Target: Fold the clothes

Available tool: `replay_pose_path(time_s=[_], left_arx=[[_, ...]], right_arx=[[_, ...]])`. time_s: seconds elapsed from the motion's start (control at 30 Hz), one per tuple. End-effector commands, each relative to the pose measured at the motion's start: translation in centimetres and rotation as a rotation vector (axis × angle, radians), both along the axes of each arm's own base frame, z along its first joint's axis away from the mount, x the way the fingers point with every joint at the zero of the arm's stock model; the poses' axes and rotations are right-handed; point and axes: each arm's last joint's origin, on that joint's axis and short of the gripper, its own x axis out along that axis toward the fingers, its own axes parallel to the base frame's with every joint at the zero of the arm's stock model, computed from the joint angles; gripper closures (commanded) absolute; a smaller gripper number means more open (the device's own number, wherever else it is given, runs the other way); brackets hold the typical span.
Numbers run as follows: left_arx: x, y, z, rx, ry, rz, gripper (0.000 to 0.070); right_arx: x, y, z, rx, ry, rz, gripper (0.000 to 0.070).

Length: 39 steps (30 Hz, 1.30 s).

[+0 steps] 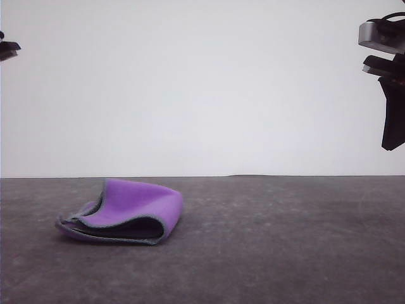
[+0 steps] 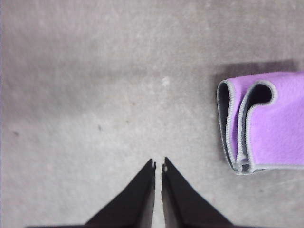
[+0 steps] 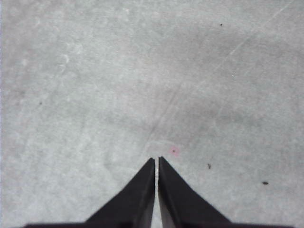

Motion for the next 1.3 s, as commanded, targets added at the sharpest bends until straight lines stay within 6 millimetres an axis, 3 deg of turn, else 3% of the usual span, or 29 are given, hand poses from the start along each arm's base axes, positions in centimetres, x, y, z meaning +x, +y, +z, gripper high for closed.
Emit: replay_pose_path(time_s=[0.0,0.1,0.37,0.57,0.83,1.27], left_arx=[[-0.7,0.0,0.3,0.027,-0.086,-0.037,0.069],[-2.7,-0.1,-0.6,0.034,-0.246,-0.023,0.069],[-10.4,-0.5,-5.7,0.025,-0.608,0.051,0.069],[-14.0,-0.7,-8.3,0.052,-0.767,0.083,0.069],[-16.0,-0.7,-9.3,0.108,-0.795,0.191,0.0689],[-17.1,-0.7,-10.9,0.102,-0.825,0.198,0.0689]], right_arx=[[0.2,0.0,0.2,0.002,-0.01,-0.001,0.0697],[0.2,0.0,0.2,0.002,-0.01,-0.001,0.0697],[0.2,0.0,0.2,0.002,-0.01,-0.001,0.0696],[0.2,0.0,0.2,0.002,-0.01,-0.001,0.0697],[0.2,0.0,0.2,0.002,-0.01,-0.001,0.0697],[0.2,0.0,0.2,0.002,-0.01,-0.001,0.0696]])
